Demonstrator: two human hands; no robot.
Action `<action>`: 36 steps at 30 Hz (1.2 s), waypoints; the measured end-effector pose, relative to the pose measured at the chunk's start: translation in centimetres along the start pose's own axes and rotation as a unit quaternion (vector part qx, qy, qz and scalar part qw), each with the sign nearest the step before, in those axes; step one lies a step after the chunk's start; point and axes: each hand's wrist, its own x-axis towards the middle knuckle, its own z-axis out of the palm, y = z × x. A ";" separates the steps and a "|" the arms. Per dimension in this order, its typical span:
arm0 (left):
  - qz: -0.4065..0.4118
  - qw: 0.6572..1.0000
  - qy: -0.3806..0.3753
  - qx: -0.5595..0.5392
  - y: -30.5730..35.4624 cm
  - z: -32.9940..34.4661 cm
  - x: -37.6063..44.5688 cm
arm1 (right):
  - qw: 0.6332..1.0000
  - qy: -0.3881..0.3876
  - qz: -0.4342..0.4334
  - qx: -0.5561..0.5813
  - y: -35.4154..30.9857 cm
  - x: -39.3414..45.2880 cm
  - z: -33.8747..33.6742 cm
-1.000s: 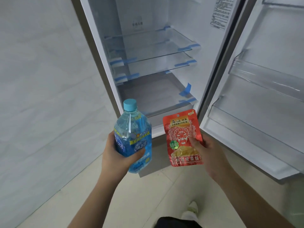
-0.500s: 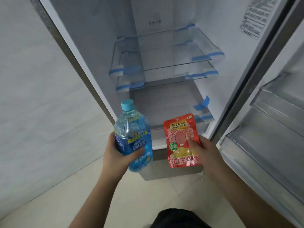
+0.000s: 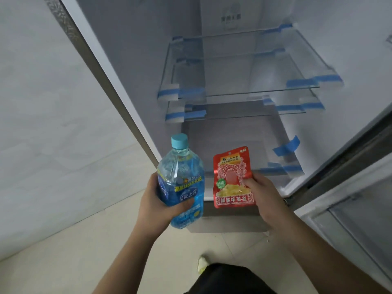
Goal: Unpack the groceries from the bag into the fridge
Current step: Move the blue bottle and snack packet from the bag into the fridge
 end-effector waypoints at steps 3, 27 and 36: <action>-0.004 1.000 -0.019 -0.005 0.0 0.1 1.8 | 1.000 0.007 0.000 -0.014 -0.8 1.7 1.2; -0.038 0.999 -0.005 0.011 0.7 1.7 9.3 | 0.997 0.017 0.061 0.033 -3.8 17.5 3.6; -0.041 0.999 0.016 0.007 0.9 1.6 9.0 | 0.994 -0.018 0.095 0.042 -5.3 20.7 7.2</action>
